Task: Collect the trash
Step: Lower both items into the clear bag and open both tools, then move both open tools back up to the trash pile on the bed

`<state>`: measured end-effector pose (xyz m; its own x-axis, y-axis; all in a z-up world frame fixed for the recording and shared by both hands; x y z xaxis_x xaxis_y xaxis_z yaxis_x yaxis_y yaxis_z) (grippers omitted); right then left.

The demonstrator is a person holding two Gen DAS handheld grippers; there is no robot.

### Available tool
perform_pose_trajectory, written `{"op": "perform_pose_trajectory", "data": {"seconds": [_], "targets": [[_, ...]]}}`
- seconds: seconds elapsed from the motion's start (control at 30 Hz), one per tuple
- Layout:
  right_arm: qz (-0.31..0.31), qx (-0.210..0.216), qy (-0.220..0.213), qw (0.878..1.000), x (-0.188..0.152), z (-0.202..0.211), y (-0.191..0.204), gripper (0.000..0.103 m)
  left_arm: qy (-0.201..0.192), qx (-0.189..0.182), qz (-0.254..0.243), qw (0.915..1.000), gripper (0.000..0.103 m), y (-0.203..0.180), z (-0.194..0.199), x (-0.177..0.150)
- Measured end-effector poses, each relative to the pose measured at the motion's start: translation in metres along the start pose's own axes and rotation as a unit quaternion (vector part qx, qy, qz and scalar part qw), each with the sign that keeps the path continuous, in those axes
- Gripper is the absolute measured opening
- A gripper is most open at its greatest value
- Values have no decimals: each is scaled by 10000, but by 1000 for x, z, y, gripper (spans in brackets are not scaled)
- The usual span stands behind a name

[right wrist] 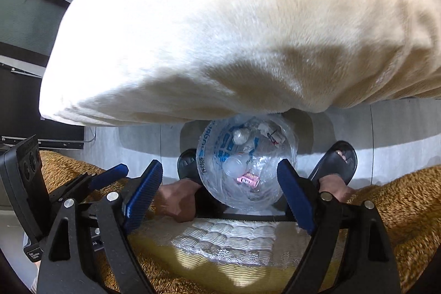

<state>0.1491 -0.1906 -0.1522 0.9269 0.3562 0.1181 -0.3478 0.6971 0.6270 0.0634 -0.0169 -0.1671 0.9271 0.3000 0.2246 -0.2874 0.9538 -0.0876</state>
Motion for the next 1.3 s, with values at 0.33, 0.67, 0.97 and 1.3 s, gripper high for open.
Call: {"op": "perform_pose_trajectory", "data": {"seconds": [0.33, 0.67, 0.97, 1.3], "targets": [[504, -40, -528, 9973, -16, 47, 28, 84, -742, 15, 154, 9971, 62, 8, 53, -7], [957, -25, -1172, 9885, -28, 101, 57, 84, -1577, 31, 90, 9874, 62, 5, 117, -11], [1468, -166, -1562, 9766, -14, 132, 82, 84, -1994, 66, 26, 9799, 62, 4, 152, 10], [1923, -199, -1797, 9645, 44, 133, 101, 84, -2079, 34, 124, 9781, 62, 26, 148, 56]]}}
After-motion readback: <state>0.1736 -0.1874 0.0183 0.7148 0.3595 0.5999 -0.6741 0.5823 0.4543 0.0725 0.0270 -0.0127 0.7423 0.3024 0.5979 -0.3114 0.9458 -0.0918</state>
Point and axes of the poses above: each gripper's, at about its wrist camera, not at the fingertips, and z roughly against the way its jaws point, y to its left, x to its top, the point moved 2 cm from there along -z, roughly the way its jaws point, and after that the axes turned 12 degrees about x, right-handed, at the moved point
